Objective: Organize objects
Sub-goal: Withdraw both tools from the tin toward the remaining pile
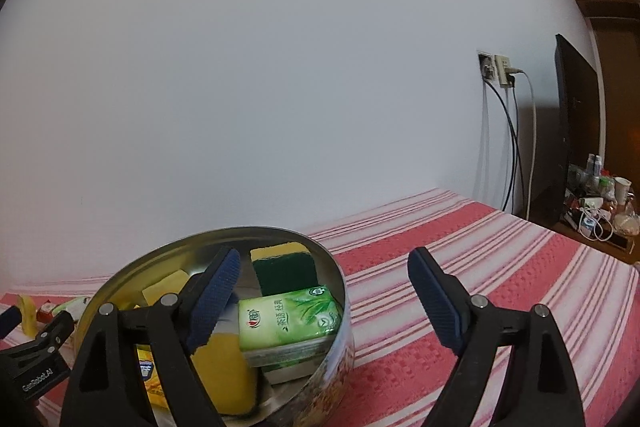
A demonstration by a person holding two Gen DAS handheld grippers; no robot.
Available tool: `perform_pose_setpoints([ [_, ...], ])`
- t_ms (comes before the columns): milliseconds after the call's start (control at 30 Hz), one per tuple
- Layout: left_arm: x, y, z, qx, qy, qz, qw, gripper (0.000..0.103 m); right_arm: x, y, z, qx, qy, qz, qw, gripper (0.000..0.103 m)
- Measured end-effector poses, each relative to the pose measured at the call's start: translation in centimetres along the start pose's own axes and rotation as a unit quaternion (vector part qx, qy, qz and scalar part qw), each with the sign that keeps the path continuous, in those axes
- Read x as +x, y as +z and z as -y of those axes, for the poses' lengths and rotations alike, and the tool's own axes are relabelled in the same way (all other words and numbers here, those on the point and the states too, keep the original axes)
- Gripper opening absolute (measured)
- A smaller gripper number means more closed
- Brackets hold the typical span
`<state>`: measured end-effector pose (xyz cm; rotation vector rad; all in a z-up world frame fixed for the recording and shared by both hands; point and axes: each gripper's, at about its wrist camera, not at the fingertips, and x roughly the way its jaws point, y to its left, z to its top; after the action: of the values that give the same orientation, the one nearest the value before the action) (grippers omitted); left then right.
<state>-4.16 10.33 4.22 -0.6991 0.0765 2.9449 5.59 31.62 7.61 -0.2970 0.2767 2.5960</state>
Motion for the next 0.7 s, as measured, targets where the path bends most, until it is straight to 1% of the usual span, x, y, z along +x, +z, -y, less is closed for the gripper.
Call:
perform_pose_setpoints([
  [233, -0.1, -0.4, -1.8, -0.013, 0.003, -0.006, 0.9999, 0.103, -1.3, -0.5, -1.1, -0.005, -0.011, 0.001, 1.0, 0.088],
  [400, -0.3, -0.7, -2.9, -0.012, 0.0, -0.013, 0.9998, 0.103, -2.5, -0.9, -2.2, -0.005, -0.019, 0.006, 1.0, 0.088],
  [567, -0.5, -0.9, -4.6, -0.019, 0.002, -0.016, 0.9997, 0.103, -3.7, -1.4, -4.7, -0.036, -0.009, 0.007, 0.999, 0.088],
  [700, -0.4, -0.9, -6.2, -0.03, 0.001, -0.024, 0.9992, 0.103, -4.7, -1.8, -6.8, -0.054, 0.013, 0.008, 0.998, 0.088],
])
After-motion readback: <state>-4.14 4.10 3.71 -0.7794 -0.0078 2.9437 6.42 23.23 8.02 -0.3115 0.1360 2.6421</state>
